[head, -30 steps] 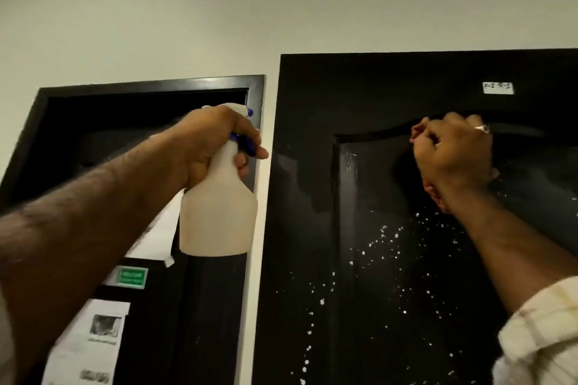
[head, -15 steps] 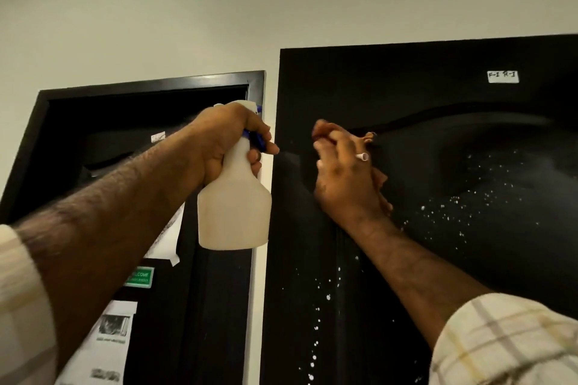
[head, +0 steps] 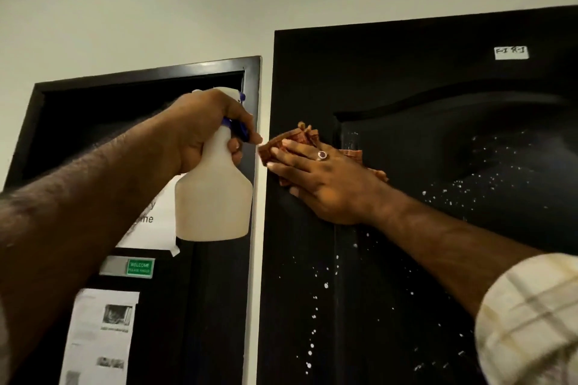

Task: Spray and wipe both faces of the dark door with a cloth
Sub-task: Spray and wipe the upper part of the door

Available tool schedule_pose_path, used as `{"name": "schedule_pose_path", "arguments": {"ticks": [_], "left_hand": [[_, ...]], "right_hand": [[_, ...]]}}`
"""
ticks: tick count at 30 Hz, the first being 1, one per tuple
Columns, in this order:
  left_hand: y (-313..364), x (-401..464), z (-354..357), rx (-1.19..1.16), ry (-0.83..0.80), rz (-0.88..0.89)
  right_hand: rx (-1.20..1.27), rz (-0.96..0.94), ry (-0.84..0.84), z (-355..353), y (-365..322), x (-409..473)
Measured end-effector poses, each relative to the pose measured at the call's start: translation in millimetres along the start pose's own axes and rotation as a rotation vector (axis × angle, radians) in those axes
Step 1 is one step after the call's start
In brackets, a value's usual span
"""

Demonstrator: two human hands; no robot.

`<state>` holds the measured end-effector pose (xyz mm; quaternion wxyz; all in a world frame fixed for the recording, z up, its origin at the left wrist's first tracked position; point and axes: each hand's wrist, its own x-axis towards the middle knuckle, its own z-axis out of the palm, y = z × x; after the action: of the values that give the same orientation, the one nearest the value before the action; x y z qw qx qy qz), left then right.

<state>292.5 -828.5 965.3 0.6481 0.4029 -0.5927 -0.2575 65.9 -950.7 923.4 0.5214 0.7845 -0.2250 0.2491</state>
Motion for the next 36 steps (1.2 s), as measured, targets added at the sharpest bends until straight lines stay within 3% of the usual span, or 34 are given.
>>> {"name": "schedule_pose_path", "arguments": {"ticks": [2,6,8,12,17,28,36], "left_hand": [[2,1,6,-0.013,-0.019,0.005],[4,5,25,-0.042,-0.076,-0.002],[1,6,37,-0.051,-0.106,-0.015],[-4,10,66,-0.068,-0.145,-0.045],[-4,13,113,-0.073,-0.170,-0.073],[21,11,274,-0.079,-0.273,-0.047],[41,-9,404,-0.118,-0.340,0.016]], "right_hand": [[0.010,-0.006,0.020,-10,21,-22],[0.113,0.469,0.240,-33,62,-58],[0.053,0.554,0.338,-27,50,-55],[0.019,0.485,0.322,-25,41,-49],[-0.087,0.308,0.115,-55,89,-76],[-0.173,0.538,0.179,-107,221,-209],[-0.213,0.567,0.292,-115,282,-337]]}}
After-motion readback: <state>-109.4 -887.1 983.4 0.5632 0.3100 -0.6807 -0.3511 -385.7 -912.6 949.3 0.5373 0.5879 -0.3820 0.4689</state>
